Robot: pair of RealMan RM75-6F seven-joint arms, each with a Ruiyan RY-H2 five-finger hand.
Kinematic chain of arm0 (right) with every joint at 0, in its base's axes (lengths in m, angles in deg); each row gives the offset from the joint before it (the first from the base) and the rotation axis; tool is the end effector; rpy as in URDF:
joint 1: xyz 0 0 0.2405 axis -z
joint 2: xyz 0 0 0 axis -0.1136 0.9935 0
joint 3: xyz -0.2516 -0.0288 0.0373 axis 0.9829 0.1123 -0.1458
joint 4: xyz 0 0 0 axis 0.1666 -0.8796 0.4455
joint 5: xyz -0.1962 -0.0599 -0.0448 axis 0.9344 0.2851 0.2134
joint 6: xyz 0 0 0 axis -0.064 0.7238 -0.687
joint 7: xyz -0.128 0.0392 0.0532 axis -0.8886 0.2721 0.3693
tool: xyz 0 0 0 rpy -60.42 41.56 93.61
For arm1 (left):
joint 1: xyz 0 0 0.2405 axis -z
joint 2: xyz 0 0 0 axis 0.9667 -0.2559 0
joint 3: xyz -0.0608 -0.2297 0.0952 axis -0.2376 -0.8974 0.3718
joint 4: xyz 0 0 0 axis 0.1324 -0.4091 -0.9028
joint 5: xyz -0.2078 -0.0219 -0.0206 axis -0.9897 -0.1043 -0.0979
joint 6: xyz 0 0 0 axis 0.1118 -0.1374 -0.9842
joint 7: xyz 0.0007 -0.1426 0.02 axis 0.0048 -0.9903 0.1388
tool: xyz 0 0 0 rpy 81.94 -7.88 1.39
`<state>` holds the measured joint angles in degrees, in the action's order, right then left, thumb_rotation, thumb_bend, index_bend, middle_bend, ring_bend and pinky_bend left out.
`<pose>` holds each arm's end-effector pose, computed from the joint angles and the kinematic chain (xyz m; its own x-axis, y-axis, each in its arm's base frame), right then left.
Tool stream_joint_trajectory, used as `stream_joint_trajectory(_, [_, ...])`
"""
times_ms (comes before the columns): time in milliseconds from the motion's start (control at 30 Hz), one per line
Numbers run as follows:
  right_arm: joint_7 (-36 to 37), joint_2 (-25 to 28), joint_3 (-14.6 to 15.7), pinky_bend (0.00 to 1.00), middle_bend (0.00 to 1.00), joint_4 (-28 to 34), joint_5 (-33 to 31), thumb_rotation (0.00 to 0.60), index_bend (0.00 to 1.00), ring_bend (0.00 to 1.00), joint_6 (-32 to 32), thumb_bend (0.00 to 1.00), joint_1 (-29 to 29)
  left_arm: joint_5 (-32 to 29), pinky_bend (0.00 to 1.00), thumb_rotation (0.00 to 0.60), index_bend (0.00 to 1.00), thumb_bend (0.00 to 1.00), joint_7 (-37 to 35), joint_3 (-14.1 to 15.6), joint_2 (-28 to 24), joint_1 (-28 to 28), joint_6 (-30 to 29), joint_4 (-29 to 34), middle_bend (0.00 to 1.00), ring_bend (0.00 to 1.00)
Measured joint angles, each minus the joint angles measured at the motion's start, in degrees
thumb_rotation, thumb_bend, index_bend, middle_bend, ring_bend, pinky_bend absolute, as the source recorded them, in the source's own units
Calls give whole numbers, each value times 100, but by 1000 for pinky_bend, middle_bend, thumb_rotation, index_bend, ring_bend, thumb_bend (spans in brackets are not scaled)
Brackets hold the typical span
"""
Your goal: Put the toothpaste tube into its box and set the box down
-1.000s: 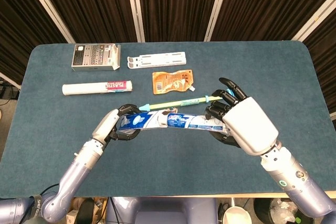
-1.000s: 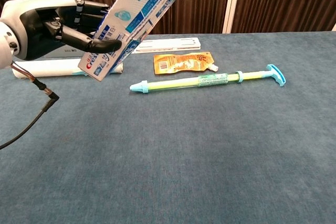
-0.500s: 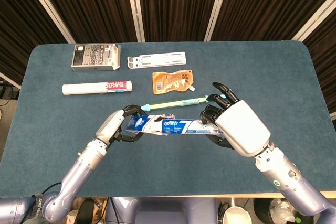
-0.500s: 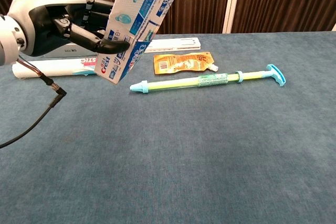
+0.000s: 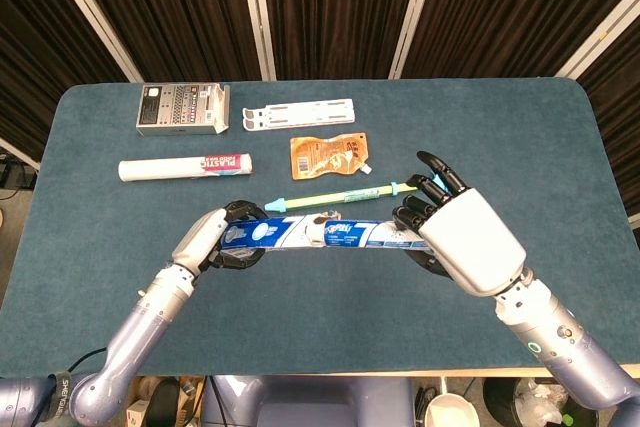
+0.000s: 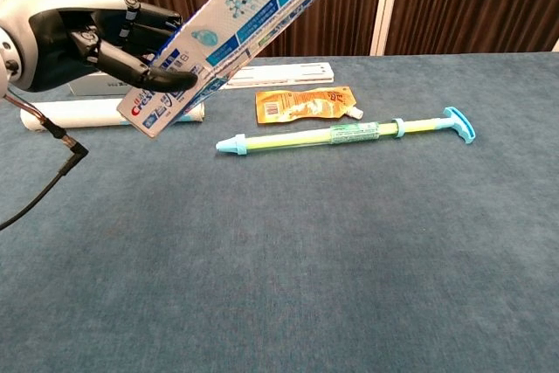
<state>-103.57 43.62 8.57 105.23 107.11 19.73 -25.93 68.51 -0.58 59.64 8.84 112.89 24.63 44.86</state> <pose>-0.0492 -0.2583 0.2165 0.4900 0.2111 0.8457 -0.5905 -0.6333 0.5003 -0.0832 0.2885 0.0469 -0.2604 0.4514 0.8535 0.9307 -0.1179 0.3463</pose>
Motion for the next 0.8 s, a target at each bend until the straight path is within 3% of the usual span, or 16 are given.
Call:
stream_joint_trajectory(300, [-460,-244,79,124,647,-103,282,600,688,313,-29,517,-64,-384,242,600,370,364,367,-43,-121,148,-166,265,346,167])
stream_joint_trajectory(800, [-439,-482,153,124,648,-18,197,600,688,313,-249,518,-195,-128,242,600,373,364,294,-65,189,189,-428,205,348,167])
